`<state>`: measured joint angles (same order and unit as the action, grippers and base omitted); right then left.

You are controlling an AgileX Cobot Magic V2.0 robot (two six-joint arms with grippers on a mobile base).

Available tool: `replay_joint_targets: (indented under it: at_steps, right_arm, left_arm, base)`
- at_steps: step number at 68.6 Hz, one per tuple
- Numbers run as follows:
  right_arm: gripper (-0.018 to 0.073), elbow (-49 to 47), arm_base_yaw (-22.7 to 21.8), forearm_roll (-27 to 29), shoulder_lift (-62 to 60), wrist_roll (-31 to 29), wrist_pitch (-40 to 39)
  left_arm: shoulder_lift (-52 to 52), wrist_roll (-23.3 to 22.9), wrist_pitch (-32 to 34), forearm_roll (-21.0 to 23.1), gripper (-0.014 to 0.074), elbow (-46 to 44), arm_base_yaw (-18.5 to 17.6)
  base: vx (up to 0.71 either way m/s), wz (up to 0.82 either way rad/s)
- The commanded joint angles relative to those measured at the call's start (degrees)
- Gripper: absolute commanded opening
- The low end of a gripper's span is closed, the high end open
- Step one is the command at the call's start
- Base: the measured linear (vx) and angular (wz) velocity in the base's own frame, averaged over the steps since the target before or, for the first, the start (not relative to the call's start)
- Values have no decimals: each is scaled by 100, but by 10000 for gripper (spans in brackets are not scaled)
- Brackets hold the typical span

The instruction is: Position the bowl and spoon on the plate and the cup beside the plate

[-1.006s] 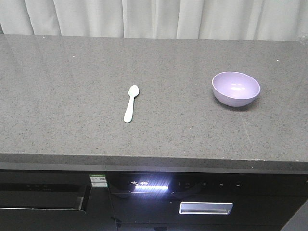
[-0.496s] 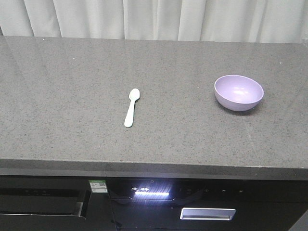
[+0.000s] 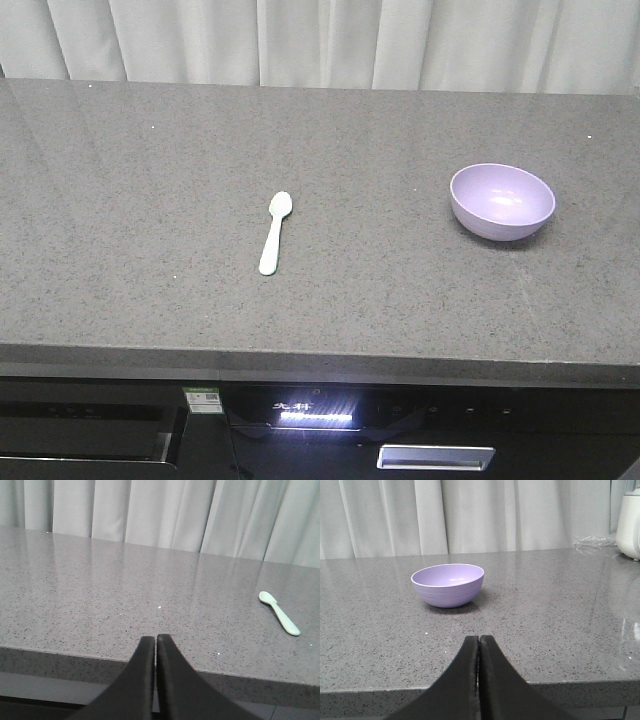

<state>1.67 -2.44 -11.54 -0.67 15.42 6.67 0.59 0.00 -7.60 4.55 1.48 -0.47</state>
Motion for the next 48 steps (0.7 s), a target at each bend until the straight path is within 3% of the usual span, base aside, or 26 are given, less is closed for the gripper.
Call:
replay_joint_targets:
  at_steps: [1, 48]
  right_arm:
    - [-1, 39, -35, -23, -58, -54, -389]
    - [-1, 39, -35, -23, -58, -54, -389]
  left_arm:
    - [85, 0, 384, 19, -6, 113, -41]
    - [85, 0, 384, 19, -6, 113, -41]
  base:
    - [3, 0]
    - [2, 0]
